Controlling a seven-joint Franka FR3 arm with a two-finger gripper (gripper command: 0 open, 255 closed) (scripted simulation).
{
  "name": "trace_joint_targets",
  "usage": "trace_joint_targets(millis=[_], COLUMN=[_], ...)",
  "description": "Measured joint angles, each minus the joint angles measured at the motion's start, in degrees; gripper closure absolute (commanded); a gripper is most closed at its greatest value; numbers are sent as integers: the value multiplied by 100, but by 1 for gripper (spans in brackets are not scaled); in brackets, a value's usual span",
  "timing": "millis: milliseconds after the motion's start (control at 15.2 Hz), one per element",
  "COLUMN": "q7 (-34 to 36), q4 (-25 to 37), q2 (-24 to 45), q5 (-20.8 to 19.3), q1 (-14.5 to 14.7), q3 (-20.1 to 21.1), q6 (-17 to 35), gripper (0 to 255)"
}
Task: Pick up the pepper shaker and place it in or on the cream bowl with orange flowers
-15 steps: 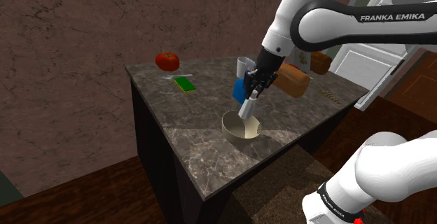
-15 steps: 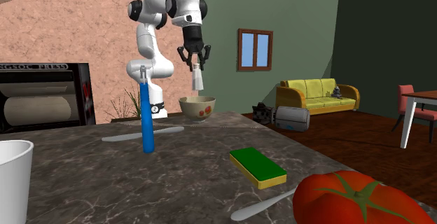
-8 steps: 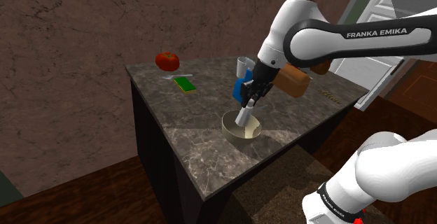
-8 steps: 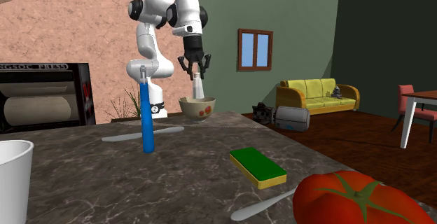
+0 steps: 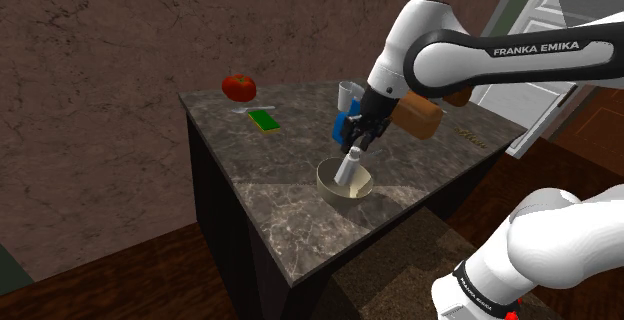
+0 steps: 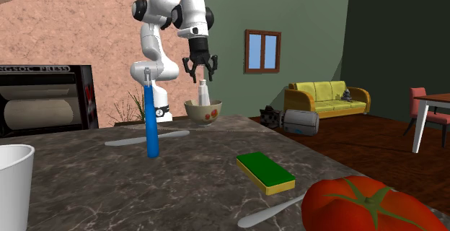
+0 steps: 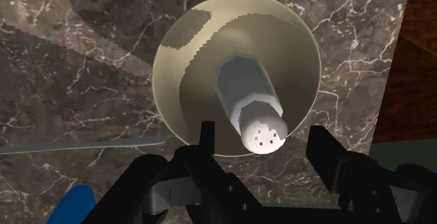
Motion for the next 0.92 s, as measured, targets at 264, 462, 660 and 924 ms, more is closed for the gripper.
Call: trace_joint_targets(millis=[264,462,660,924], q7=[0,9,20,14], q4=[0,181,470,547], q2=[0,-80,-235,-232], q5=[0,-25,-59,-75], q1=[0,-10,-20,-31], q3=[0,-36,-98,-117], q6=[0,-255,-698,-781], gripper=[0,0,0,0])
